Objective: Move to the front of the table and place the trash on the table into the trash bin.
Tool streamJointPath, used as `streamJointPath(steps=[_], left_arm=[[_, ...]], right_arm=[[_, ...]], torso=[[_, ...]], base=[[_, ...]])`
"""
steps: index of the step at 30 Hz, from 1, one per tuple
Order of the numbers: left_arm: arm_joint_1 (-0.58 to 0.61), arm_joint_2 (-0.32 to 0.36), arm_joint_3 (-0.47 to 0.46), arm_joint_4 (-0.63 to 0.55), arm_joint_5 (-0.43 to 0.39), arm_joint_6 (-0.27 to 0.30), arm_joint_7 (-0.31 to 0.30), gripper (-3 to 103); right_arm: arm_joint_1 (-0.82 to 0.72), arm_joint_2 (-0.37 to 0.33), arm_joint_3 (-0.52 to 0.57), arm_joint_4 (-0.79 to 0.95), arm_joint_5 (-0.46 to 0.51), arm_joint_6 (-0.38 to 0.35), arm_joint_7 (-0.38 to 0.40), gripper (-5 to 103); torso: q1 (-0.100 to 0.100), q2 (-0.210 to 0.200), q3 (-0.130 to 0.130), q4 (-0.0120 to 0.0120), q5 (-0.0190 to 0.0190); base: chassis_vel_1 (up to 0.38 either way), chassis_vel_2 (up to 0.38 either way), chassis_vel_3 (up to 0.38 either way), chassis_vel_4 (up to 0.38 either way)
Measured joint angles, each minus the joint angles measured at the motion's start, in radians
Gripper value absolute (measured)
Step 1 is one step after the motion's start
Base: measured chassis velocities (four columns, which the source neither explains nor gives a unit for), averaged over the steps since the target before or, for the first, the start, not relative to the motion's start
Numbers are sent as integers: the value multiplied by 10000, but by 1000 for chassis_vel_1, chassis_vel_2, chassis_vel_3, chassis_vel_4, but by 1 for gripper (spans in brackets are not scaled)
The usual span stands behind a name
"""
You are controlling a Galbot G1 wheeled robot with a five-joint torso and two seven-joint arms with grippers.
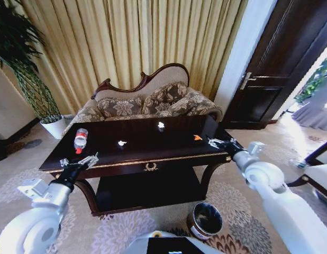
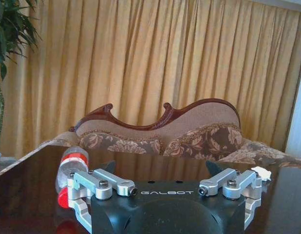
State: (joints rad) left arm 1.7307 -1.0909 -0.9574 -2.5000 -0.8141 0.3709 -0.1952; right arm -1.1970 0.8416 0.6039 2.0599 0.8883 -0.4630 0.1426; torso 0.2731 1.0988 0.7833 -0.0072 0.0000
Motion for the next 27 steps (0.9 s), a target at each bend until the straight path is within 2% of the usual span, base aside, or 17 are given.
streamJointPath(steps=[4,10,27], left_arm=[[-21,-26,154,1,83,0,-11,100],[23,-83,148,0,85,-49,-15,100],[215,-266,265,0,217,-240,39,100]], right_arm=[[1006,111,-902,-434,-58,-88,267,100],[1657,267,-1533,-916,-203,-250,441,100],[2575,826,-2567,-2452,-893,-337,641,100]], torso=[[1,-1,1,5,-2],[0,0,0,1,-2],[1,-1,0,3,-1]], base=[[0,0,0,0],[0,0,0,0],[0,0,0,0]])
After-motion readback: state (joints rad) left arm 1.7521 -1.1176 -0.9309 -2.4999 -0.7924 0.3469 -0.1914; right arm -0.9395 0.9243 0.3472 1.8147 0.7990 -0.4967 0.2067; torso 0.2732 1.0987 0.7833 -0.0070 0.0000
